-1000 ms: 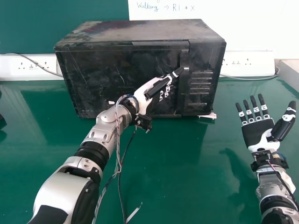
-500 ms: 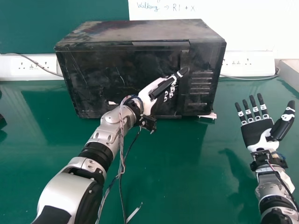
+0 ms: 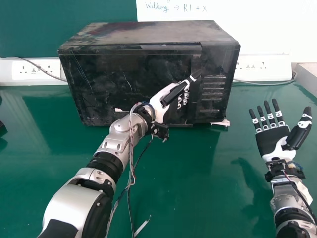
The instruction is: Open the door of oven
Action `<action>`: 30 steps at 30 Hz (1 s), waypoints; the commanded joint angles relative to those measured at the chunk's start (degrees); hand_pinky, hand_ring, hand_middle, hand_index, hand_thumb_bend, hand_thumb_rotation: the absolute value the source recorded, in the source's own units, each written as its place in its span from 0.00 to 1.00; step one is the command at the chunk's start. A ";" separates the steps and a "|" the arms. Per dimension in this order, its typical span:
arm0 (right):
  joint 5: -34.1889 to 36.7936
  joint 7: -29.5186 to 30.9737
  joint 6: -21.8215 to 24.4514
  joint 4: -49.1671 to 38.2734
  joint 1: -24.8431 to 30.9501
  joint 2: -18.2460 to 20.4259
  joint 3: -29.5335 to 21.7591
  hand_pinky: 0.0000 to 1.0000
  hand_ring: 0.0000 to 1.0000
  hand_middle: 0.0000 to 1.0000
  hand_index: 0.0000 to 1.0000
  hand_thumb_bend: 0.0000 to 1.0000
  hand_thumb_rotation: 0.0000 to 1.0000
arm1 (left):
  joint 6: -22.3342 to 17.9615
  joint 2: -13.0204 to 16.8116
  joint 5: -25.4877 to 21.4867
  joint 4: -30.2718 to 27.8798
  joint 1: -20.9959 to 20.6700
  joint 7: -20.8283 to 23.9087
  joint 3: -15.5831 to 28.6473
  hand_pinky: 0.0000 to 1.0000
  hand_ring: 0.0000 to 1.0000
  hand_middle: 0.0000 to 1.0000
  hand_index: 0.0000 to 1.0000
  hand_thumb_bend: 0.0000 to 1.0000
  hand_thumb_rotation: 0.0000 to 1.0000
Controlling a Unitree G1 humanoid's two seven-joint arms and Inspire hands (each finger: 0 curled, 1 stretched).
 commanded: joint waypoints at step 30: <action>0.22 0.83 0.42 -0.19 0.56 -0.23 0.11 0.63 0.86 0.98 0.97 1.00 0.82 | -1.84 -1.70 -3.10 -0.25 0.47 -7.71 1.86 0.63 0.71 0.75 0.88 0.89 0.95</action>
